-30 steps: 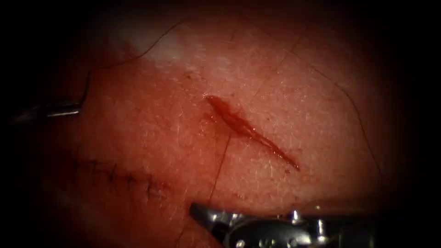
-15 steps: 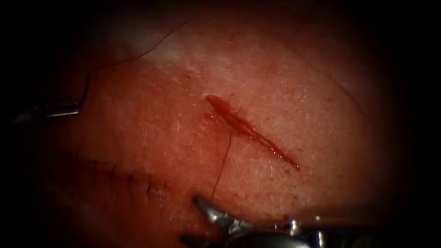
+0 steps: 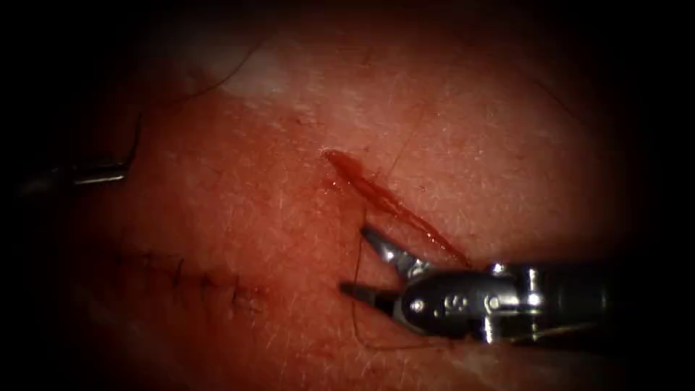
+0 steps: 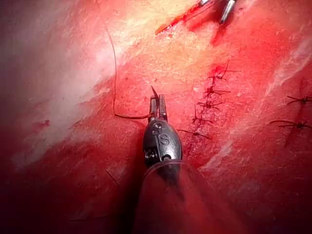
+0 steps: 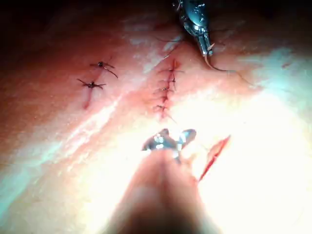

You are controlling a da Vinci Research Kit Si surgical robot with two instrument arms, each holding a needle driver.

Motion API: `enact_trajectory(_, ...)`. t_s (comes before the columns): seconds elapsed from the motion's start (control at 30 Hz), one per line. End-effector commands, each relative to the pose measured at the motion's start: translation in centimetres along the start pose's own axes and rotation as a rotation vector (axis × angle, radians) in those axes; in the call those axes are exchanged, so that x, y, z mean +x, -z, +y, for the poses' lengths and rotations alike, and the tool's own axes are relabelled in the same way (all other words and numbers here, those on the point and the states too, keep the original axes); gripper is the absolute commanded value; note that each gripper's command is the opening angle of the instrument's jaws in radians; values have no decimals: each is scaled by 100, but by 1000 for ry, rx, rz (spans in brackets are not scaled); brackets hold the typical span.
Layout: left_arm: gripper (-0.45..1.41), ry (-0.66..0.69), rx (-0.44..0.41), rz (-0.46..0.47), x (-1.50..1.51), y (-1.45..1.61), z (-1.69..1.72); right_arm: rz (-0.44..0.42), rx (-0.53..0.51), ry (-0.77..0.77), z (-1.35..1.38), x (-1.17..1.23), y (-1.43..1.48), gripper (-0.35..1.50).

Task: Wound Closure
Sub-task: Use the right gripper to pull the suture through the skin, then use the right grasper to pull the suture through the skin

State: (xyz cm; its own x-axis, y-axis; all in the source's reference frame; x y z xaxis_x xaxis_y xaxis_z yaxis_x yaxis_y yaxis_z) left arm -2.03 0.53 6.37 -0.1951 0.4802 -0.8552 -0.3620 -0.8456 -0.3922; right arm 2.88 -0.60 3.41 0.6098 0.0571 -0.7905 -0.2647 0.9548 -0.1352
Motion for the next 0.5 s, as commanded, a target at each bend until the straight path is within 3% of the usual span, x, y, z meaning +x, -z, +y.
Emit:
enact_trajectory(0.03, -45, 3, -2, -1, -9, -5, 5, -3, -3, 0, -3, -7, -10, 97)
enact_trajectory(0.27, -45, 8, -2, 0, -10, -6, 5, -14, -19, 0, 6, -17, -23, 75)
enact_trajectory(0.33, -45, 8, -2, 0, -10, -6, 5, -10, -16, 2, 5, -18, -25, 33)
enact_trajectory(0.37, -45, 8, -2, 0, -10, -6, 5, -10, -8, 3, 5, -19, -25, -19)
enact_trajectory(0.4, -45, 8, -2, 0, -10, -6, 5, -4, 3, 4, 5, -20, -25, -35)
enact_trajectory(0.5, -45, 8, -2, 0, -10, -6, 5, 0, 18, 3, 8, -20, -24, -35)
